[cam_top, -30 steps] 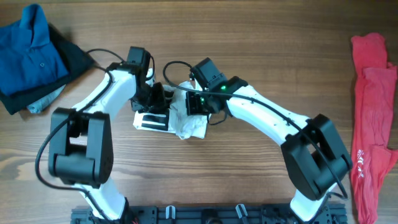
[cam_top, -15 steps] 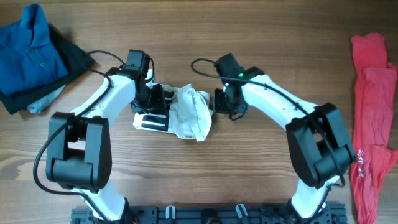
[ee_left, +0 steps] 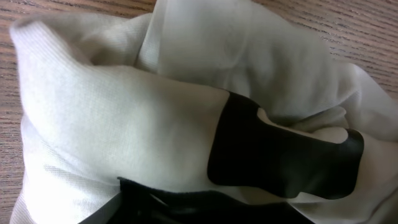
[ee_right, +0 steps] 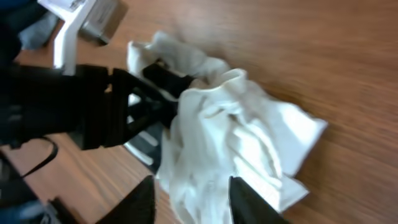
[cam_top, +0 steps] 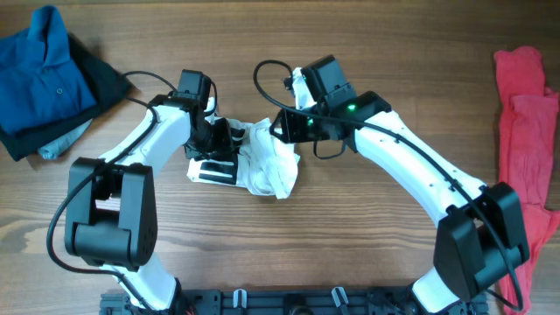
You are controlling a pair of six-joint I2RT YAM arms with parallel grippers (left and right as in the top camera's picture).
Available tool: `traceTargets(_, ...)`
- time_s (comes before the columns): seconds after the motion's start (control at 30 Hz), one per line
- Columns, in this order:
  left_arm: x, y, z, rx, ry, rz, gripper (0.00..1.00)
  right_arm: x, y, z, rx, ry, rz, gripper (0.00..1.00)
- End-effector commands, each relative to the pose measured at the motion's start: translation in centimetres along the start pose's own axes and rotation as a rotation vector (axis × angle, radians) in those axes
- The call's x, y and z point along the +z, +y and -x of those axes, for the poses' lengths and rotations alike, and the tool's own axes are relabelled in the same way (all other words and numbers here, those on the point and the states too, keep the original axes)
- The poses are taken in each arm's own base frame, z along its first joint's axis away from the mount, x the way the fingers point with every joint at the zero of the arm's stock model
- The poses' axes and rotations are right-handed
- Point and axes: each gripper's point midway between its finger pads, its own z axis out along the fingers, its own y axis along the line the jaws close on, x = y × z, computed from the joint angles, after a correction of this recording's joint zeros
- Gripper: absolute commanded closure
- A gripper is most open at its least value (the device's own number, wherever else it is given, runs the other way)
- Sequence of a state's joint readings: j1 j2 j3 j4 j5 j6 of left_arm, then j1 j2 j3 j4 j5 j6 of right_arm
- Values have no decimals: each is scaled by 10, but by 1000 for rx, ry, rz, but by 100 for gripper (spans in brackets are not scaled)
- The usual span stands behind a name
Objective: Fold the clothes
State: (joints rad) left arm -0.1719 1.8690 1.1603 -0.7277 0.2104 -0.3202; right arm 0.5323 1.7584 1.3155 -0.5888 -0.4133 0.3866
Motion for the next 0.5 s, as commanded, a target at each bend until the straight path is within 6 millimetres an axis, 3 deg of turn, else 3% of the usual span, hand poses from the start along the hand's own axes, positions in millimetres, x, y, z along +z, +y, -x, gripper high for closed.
traceTargets(0.0, 18, 17, -17, -25, 55, 62, 50, 24, 17, -16, -55, 75, 77, 58)
traceTargets(0.13, 18, 17, -17, -25, 55, 62, 50, 46, 24, -20, -67, 96, 107, 66)
traceTargets(0.47, 18, 17, -17, -24, 53, 61, 50, 75, 23, -35, -64, 150, 113, 66)
